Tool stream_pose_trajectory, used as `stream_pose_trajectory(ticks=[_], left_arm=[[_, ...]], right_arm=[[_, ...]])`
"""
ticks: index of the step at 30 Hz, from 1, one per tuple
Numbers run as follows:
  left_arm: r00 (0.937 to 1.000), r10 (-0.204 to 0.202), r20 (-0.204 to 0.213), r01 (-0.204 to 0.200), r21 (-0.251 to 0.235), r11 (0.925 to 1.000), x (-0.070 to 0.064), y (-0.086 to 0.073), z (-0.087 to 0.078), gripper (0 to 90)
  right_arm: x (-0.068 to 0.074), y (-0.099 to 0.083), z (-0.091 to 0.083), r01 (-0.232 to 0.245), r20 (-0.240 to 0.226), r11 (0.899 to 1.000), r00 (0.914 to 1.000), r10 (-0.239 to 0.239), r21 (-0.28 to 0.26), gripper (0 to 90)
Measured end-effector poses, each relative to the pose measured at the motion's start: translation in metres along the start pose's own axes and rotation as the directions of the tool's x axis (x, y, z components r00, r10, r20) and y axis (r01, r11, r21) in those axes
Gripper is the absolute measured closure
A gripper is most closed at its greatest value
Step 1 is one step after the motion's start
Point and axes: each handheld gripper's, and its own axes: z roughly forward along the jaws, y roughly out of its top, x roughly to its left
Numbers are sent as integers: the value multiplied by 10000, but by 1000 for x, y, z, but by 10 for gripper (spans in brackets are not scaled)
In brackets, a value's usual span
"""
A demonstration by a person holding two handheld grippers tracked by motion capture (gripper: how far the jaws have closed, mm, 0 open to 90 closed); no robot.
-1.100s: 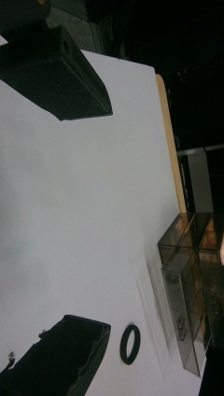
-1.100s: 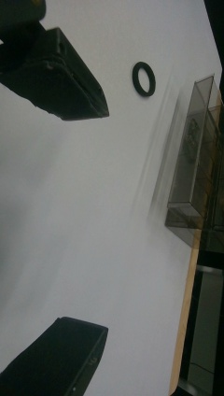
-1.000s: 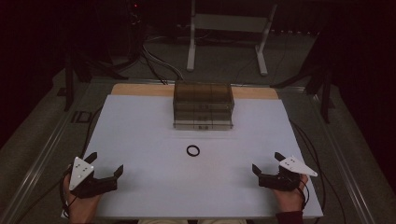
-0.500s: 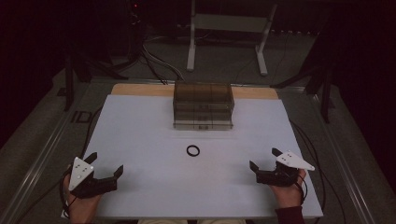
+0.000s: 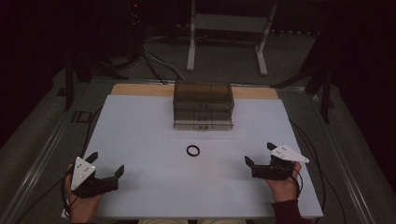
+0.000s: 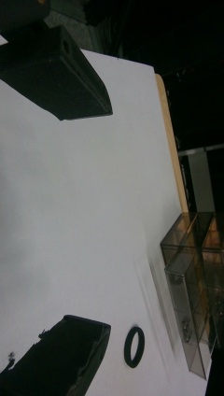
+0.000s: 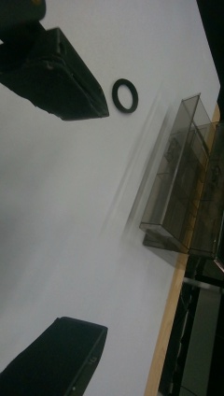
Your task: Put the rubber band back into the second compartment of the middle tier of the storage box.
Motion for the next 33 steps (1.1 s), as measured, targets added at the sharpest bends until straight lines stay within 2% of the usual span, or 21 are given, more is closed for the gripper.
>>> stream_pose_trajectory(ticks=[9, 21, 33], left_arm=[[10000, 21, -15, -21, 41, 10000, 0, 0, 0, 7], [10000, -47, 66, 46, 115, 9999, 0, 0, 1, 7], [9998, -148, 153, 145, 141, 9998, 1, 0, 1, 7]], right_arm=[[2, 8, 6, 39, -186, 10000, 9998, -38, 52, 0], [5, 17, 14, -18, -181, 10000, 9998, 19, 56, 0], [14, 25, 30, -69, -449, 10000, 9990, 68, -32, 0]])
